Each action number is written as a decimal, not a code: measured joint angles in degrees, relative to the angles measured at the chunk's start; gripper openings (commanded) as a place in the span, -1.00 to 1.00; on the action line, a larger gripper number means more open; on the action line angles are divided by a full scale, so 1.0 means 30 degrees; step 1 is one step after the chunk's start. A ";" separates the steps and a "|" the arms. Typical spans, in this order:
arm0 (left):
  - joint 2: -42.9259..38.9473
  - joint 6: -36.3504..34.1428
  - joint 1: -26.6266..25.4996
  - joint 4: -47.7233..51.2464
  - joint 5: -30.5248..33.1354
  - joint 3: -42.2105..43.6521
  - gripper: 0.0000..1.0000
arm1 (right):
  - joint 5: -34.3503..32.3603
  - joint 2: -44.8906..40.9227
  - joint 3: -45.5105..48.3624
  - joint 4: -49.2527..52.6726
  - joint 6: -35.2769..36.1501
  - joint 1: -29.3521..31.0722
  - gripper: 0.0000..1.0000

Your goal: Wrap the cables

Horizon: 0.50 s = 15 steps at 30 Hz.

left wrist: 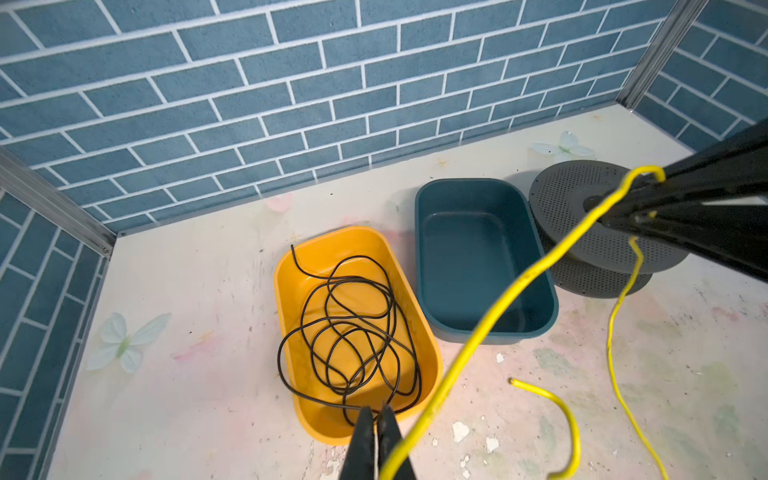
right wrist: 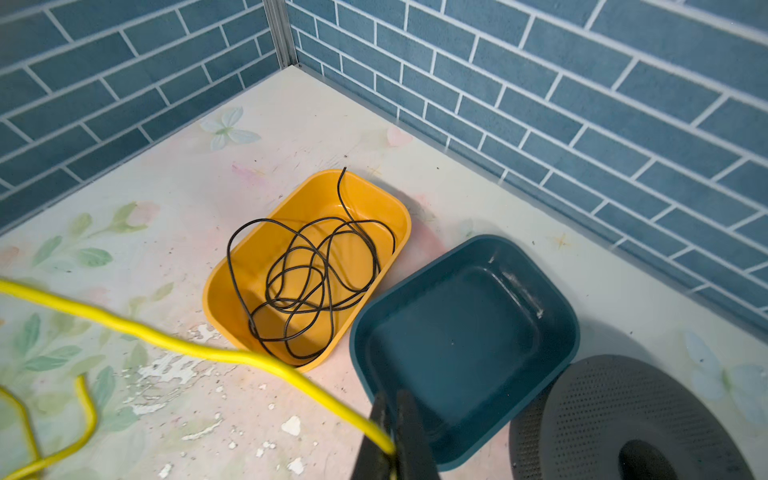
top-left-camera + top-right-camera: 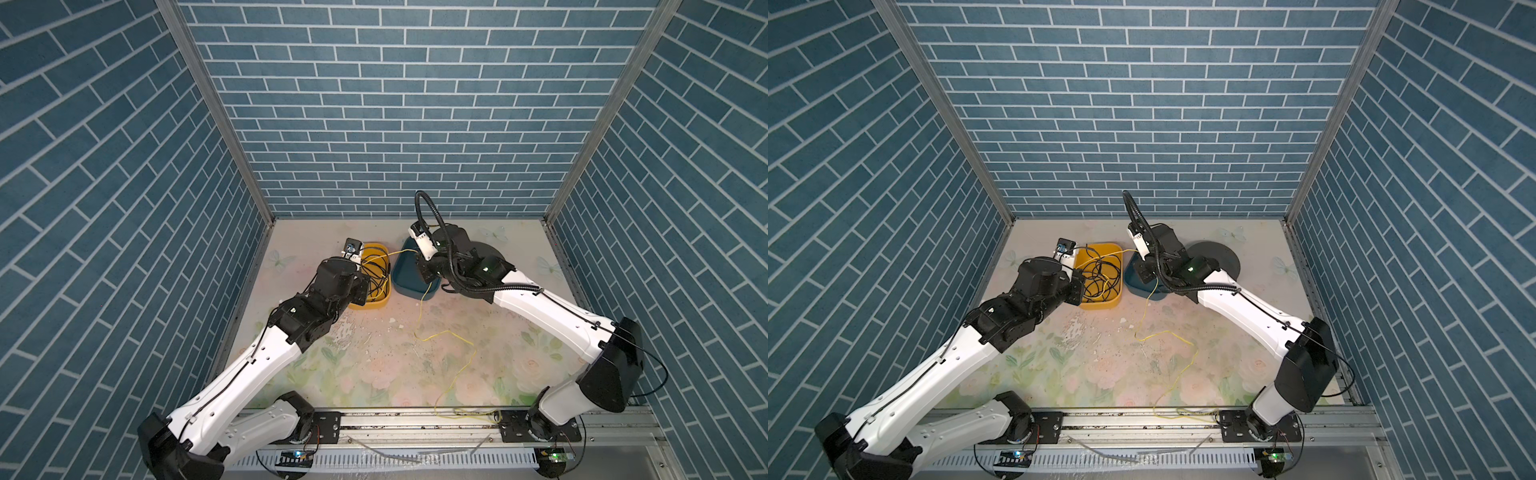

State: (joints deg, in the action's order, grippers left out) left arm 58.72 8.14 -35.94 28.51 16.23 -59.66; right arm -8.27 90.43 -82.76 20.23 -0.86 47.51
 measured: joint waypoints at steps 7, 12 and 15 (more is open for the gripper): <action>0.0117 -0.0095 0.0015 0.2033 0.1020 -0.1530 -1.00 | -0.0517 0.2266 -0.2900 -0.0197 0.2521 0.0131 -1.00; 0.0612 0.0015 0.0474 0.3599 0.1989 -0.2382 -0.98 | -0.0313 0.3701 -0.4707 0.0270 0.2783 0.0051 -0.49; 0.0860 0.0211 0.1005 0.5013 0.2696 -0.2871 -0.97 | -0.0342 0.3825 -0.4765 0.0984 0.2244 -0.0313 -0.04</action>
State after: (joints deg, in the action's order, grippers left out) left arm 61.30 8.78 -32.93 43.55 24.32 -68.27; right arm -9.30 101.91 -97.06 23.18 5.87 46.57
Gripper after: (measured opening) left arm 0.054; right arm 0.387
